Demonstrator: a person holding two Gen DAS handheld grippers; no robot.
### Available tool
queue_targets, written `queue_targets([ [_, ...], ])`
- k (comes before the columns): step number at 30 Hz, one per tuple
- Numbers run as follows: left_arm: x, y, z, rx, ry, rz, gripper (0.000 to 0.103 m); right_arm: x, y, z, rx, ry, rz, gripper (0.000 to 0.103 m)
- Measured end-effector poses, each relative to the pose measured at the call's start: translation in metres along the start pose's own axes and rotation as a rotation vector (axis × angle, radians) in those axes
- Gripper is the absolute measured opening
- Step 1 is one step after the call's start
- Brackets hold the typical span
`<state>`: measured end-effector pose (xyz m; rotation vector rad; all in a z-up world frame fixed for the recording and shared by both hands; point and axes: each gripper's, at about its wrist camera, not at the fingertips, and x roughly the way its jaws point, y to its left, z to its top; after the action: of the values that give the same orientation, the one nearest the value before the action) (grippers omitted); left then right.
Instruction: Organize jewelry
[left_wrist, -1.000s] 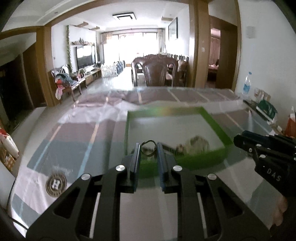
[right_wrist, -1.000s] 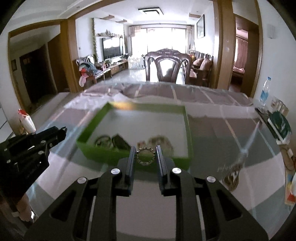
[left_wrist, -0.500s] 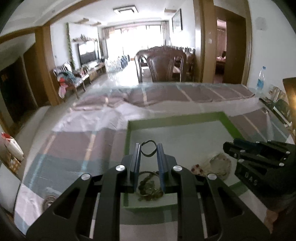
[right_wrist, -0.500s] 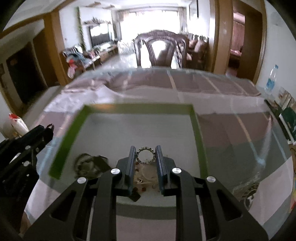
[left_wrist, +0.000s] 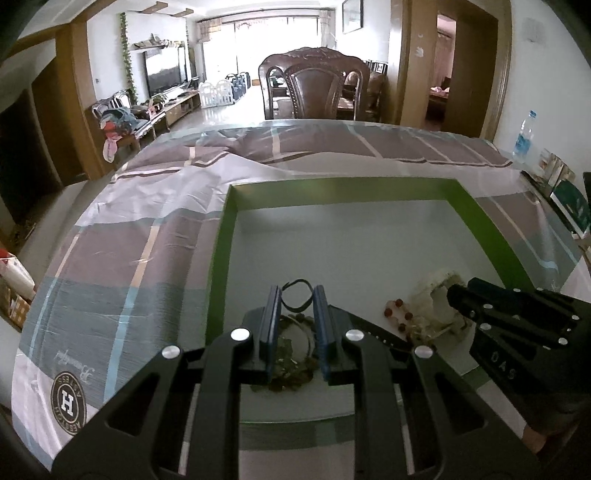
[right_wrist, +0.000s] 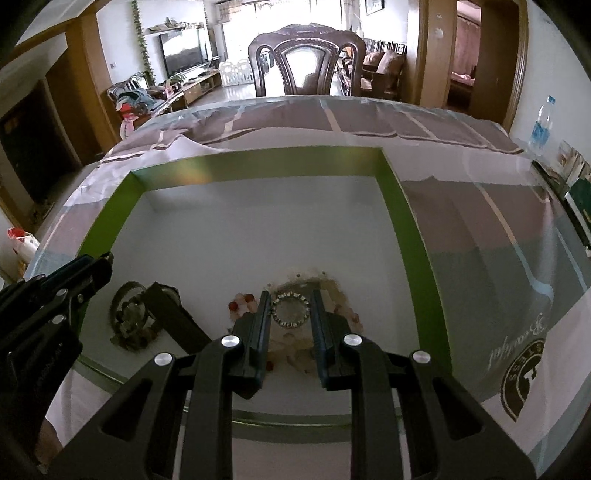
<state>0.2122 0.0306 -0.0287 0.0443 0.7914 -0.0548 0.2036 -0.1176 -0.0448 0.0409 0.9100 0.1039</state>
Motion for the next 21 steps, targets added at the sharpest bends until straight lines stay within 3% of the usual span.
queue_targets([
  [4, 0.001, -0.001, -0.001, 0.002, 0.001, 0.002, 0.022, 0.000, 0.000, -0.002, -0.003, 0.000, -0.004, 0.022],
  [5, 0.000, -0.001, -0.001, 0.000, 0.000, 0.005, 0.035, 0.000, 0.000, -0.002, 0.000, -0.003, -0.005, 0.027],
  [6, 0.000, 0.000, 0.000, -0.002, 0.000, 0.008, 0.044, -0.003, -0.001, -0.003, 0.009, -0.007, -0.006, 0.042],
  [7, -0.004, 0.002, -0.001, -0.011, -0.008, 0.012, 0.060, -0.007, -0.003, -0.005, 0.020, -0.023, -0.002, 0.050],
  [8, -0.008, 0.003, -0.001, -0.021, -0.023, 0.010, 0.061, -0.013, -0.005, -0.006, 0.027, -0.047, -0.002, 0.057],
  [11, -0.026, 0.006, -0.006, -0.029, -0.071, 0.012, 0.063, -0.035, -0.006, -0.013, 0.015, -0.106, -0.007, 0.059],
  [15, -0.067, 0.009, -0.019, -0.034, -0.173, 0.031, 0.076, -0.071, -0.008, -0.028, -0.009, -0.202, -0.032, 0.083],
  [21, -0.138, 0.008, -0.061, -0.065, -0.275, 0.026, 0.088, -0.144, -0.006, -0.078, -0.068, -0.362, -0.072, 0.099],
])
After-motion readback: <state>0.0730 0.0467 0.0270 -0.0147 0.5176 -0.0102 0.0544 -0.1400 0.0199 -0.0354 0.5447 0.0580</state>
